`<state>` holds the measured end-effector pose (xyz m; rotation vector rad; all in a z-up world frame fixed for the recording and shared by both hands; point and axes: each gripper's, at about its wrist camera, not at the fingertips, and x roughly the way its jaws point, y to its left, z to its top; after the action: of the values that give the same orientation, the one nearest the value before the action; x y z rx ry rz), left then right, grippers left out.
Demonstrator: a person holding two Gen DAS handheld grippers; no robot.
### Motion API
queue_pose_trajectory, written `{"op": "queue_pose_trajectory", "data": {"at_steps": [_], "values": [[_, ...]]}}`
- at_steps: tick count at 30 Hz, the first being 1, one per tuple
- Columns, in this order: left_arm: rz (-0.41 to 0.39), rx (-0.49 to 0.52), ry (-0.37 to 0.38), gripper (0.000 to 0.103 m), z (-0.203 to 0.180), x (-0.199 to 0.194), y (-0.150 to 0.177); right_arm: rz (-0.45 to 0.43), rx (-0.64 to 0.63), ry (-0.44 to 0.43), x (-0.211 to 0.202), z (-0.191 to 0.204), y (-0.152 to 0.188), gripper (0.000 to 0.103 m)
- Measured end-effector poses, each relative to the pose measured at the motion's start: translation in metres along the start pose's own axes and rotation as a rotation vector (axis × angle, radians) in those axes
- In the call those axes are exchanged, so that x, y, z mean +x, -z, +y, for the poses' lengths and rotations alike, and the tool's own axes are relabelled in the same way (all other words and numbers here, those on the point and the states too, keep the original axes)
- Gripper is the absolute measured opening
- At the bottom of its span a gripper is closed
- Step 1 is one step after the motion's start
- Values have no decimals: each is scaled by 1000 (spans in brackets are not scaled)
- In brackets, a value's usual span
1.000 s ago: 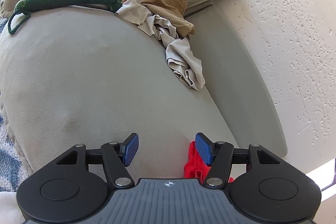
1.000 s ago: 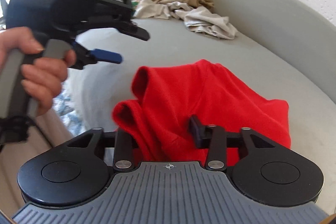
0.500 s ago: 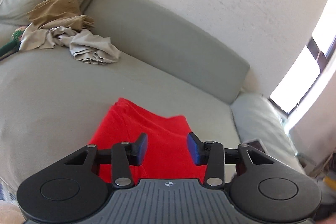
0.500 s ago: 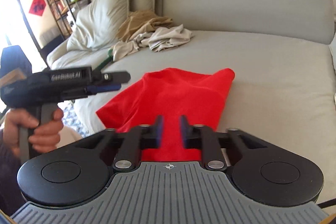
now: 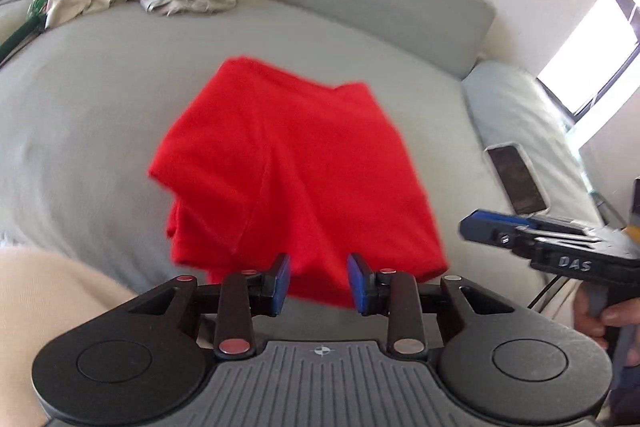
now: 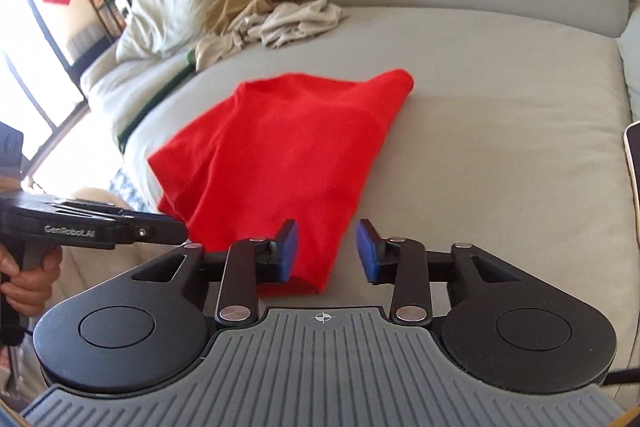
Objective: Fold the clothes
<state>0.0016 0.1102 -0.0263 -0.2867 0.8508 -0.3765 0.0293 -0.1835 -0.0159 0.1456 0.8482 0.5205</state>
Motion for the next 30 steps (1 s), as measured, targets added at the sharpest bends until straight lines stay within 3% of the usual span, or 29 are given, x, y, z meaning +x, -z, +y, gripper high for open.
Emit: {"op": "queue_pose_trajectory", "data": {"at_steps": [3,5,8,9,10,11,14,18,19,20,23,25,27,30], "values": [[-133,33,38,42,-7,5,-21,-54,82,-3,7,-14,-16,42],[-164,18,-24,41,-4,28,-34,-82,160,-13,20,-28,-26,42],[-147,-93,-190,19,19,61,-40,-134,289,-25,41,-53,-40,43],[-144,-155,-234,11,31,67,-38,-154,334,-24,50,-62,-43,37],[-148,-215,-255,14,41,70,-37,-174,378,-24,58,-72,-47,25],[-157,-251,-247,16,47,69,-36,-187,411,-43,70,-81,-51,22],[-175,-287,-228,16,54,64,-35,-154,438,-194,107,-93,-63,22],[-180,-257,-222,17,55,63,-33,31,495,-469,175,-92,-74,19],[-181,-247,-219,17,55,63,-33,56,491,-408,186,-94,-76,7],[-182,-241,-213,17,56,65,-33,62,488,-295,196,-102,-78,2],[-191,-216,-215,17,54,65,-32,-75,541,-35,193,-125,-86,0],[-195,-202,-219,17,52,65,-31,-181,566,157,183,-134,-93,7],[-200,-196,-220,17,51,65,-30,-212,575,148,171,-135,-95,7],[-202,-199,-220,16,51,64,-29,-177,503,47,164,-118,-96,7]]}}
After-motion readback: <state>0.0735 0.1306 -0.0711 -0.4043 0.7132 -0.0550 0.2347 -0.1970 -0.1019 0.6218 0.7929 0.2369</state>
